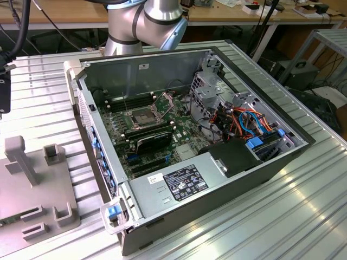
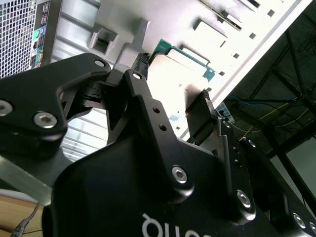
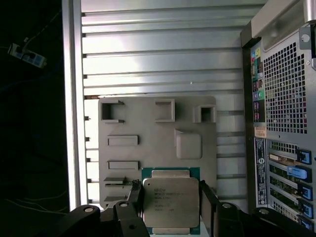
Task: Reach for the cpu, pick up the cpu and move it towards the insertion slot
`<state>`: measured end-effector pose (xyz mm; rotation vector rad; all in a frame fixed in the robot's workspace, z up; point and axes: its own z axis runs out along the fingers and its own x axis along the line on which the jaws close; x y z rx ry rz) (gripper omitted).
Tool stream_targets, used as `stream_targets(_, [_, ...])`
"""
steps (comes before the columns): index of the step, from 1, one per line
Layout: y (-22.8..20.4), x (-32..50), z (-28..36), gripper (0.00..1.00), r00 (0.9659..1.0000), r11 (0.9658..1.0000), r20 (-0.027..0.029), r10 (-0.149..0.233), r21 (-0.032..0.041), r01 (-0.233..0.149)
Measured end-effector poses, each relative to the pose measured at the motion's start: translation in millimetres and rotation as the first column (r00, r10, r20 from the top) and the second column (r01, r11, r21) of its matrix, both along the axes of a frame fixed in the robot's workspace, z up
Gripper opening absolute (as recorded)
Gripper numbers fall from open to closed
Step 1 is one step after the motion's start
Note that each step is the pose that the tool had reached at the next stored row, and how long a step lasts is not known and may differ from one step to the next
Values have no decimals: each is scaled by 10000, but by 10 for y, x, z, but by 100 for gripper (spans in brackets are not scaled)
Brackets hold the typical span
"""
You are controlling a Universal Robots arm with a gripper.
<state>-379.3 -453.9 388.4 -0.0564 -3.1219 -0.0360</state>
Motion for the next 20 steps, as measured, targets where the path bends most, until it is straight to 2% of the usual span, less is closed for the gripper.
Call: stream_targets(20, [0, 102, 0, 55, 10000, 10000, 0, 0, -1, 0])
